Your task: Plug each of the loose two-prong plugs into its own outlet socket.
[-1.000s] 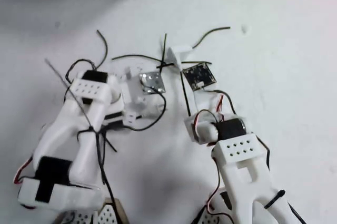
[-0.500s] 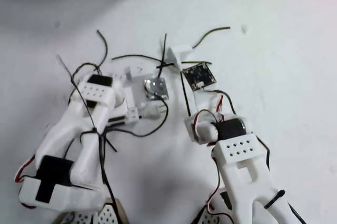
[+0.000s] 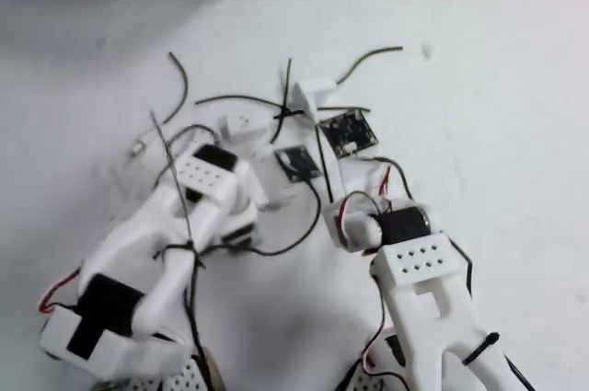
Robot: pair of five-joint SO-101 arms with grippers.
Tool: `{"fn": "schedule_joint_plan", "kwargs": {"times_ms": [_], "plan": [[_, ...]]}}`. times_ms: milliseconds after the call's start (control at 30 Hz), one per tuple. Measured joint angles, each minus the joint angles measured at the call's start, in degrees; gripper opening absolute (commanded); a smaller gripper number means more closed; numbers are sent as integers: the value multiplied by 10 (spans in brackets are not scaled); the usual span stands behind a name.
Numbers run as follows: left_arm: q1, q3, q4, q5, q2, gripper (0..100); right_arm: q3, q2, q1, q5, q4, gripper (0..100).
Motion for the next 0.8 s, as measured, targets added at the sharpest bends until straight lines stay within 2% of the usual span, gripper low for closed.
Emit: {"fn": "schedule_joint_plan", "kwargs": {"times_ms": [167,333,467,667,800], "plan": [[28,8,28,107,-15,212,0,0,0,0,0,198],[32,9,30,203,-19,203,0,0,0,0,0,198],[33,-14,59,222,-19,199,0,0,0,0,0,198],[11,-99,147,223,-19,199,0,0,0,3,0,198],[-24,-133,178,189,-24,155,0,0,0,50,16,199]]}}
